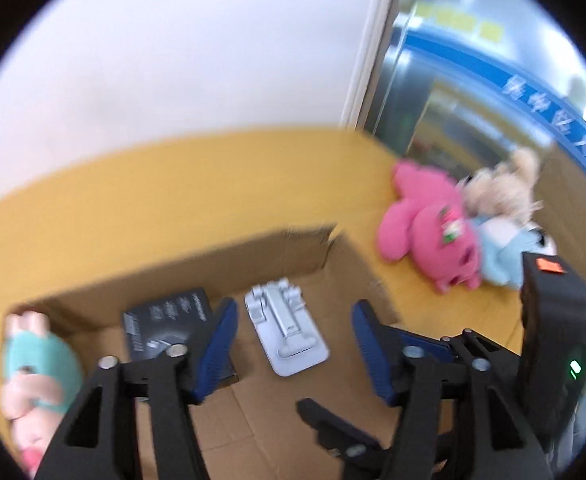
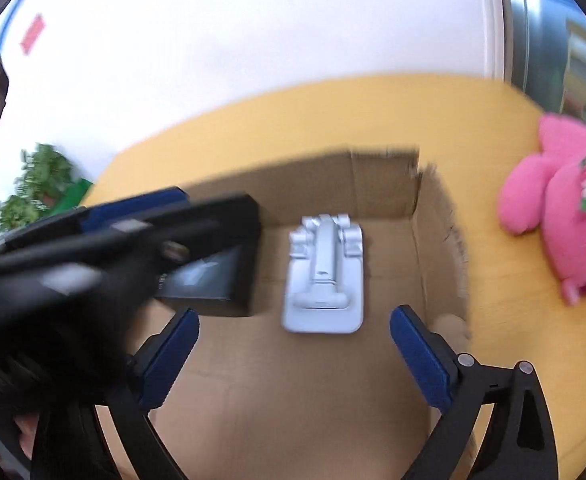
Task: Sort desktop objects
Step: 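Carry the phone stand into the cardboard box and open the right tool, then move the left tool toward the black sunglasses on the table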
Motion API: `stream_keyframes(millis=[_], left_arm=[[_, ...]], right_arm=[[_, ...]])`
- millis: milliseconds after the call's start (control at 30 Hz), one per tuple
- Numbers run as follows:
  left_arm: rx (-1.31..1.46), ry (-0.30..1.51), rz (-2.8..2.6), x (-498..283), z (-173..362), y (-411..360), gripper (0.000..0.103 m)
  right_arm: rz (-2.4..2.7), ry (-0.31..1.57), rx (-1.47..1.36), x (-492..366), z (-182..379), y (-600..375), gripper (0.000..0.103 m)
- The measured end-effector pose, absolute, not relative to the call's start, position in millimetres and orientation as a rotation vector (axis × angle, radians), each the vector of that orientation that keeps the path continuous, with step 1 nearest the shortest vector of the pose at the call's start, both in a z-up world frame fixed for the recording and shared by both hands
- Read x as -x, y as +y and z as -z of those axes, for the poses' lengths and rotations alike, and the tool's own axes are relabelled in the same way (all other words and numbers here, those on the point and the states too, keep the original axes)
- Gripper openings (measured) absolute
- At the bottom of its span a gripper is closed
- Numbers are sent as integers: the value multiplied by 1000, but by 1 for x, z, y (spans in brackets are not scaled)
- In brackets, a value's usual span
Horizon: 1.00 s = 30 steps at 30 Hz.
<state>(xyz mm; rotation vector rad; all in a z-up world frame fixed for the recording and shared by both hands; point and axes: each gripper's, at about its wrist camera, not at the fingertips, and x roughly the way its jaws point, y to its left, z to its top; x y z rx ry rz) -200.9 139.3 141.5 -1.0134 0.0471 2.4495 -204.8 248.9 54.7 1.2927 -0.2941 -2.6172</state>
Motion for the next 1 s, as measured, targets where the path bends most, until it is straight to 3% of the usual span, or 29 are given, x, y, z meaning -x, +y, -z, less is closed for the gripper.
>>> stream_keyframes(millis=[133, 300, 533, 833, 1000], left_arm=[[771, 81, -2558, 130, -189, 113, 80], [674, 135, -2604, 34, -201, 71, 81], [908, 87, -2614, -56, -138, 21, 80], [1202, -294, -2471, -96, -45, -17, 80], [1260, -351, -2458, -98, -25, -22, 79]], right_arm=[[2642, -252, -1133, 146, -99, 252, 102], [2578, -70, -968, 63, -132, 232, 103], [2307, 113, -986, -15, -91, 185, 102], [2130, 115, -1165, -42, -17, 169, 102], [2062, -68, -1230, -24, 9, 183, 80]])
